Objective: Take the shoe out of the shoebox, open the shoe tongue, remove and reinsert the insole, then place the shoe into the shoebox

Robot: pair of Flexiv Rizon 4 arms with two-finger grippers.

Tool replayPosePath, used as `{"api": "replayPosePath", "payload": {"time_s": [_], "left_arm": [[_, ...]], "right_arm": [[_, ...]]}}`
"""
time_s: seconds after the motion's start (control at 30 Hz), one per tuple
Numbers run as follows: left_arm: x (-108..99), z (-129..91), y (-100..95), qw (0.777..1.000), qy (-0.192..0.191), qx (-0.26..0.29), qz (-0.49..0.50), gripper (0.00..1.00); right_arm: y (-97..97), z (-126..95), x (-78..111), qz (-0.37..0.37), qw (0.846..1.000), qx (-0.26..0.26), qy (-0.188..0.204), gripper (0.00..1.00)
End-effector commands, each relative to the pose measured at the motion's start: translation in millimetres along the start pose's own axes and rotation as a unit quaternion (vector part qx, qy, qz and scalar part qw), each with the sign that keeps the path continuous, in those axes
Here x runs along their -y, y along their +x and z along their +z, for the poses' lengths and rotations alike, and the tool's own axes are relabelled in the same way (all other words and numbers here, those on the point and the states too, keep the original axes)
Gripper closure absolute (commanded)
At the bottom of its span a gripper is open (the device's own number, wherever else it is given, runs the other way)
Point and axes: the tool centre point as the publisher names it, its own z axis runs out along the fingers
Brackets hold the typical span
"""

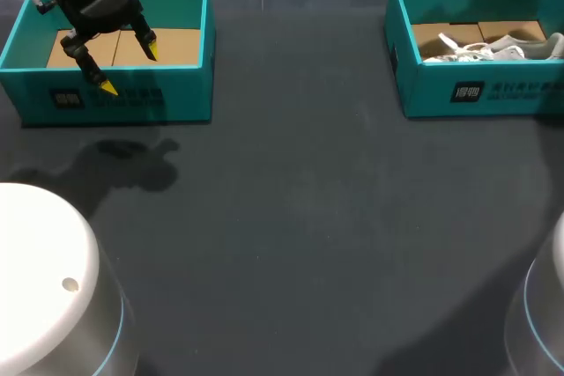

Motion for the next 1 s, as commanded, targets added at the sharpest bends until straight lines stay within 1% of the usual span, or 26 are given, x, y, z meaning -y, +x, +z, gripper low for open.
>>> {"api": "replayPosePath", "payload": {"time_s": [0.03,0.07,0.53,0.6,0.63,0.7,0.73,1.0], "left_arm": [[0,0,0.1,1.000,-0.001,-0.001,0.000,0.00],[0,0,0.1,1.000,-0.001,-0.001,0.000,0.00],[0,0,0.1,1.000,-0.001,-0.001,0.000,0.00],[0,0,0.1,1.000,-0.001,-0.001,0.000,0.00],[0,0,0.1,1.000,-0.001,-0.001,0.000,0.00],[0,0,0.1,1.000,-0.001,-0.001,0.000,0.00],[0,0,0.1,1.000,-0.001,-0.001,0.000,0.00],[0,0,0.1,1.000,-0.001,-0.001,0.000,0.00]], "right_arm": [[15.8,2,18.2,0.022,0.998,0.038,-0.049,1.00],[16.7,3,18.9,0.023,0.997,0.040,-0.054,1.00],[17.4,3,19.6,0.025,0.997,0.041,-0.054,1.00],[18.0,5,18.9,0.029,0.997,0.040,-0.066,1.00],[19.3,7,17.8,0.027,0.996,0.049,-0.063,1.00],[19.0,10,17.1,0.030,0.996,0.047,-0.067,1.00],[18.8,11,16.5,0.030,0.996,0.055,-0.066,1.00],[17.8,20,16.4,0.037,0.995,0.058,-0.068,1.00]]}}
